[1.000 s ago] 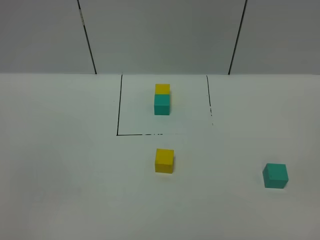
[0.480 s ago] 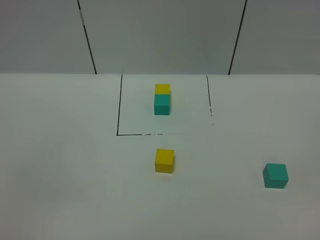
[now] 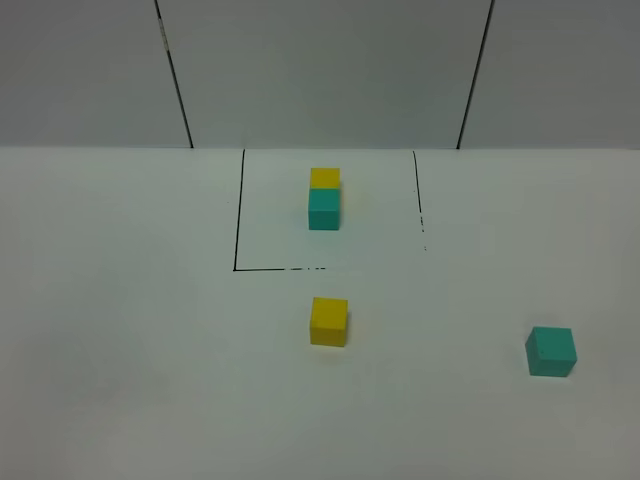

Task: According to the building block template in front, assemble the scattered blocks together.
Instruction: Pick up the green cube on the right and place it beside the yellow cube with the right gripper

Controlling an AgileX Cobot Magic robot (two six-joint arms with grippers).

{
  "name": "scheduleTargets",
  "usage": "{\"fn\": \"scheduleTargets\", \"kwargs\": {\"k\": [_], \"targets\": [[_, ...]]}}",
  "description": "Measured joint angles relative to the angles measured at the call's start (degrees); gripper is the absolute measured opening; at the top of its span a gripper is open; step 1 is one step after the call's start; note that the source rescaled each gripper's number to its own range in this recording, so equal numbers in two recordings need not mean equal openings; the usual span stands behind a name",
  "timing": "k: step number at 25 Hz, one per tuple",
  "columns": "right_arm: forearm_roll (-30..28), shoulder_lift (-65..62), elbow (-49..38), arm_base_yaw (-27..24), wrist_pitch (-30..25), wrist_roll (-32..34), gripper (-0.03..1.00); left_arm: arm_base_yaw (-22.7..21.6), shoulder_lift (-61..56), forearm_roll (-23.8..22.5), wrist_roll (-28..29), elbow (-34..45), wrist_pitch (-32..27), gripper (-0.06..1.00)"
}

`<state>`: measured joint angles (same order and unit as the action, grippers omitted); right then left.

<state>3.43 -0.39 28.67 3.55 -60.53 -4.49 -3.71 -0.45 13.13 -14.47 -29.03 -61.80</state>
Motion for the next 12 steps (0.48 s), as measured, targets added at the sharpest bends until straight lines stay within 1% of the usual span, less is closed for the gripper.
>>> {"fn": "scheduleTargets", "kwargs": {"k": [12], "targets": [[0.0,0.0,0.0,0.0,0.0,0.0,1.0,0.0,0.0,0.0,0.0,0.0,0.0,0.91]]}}
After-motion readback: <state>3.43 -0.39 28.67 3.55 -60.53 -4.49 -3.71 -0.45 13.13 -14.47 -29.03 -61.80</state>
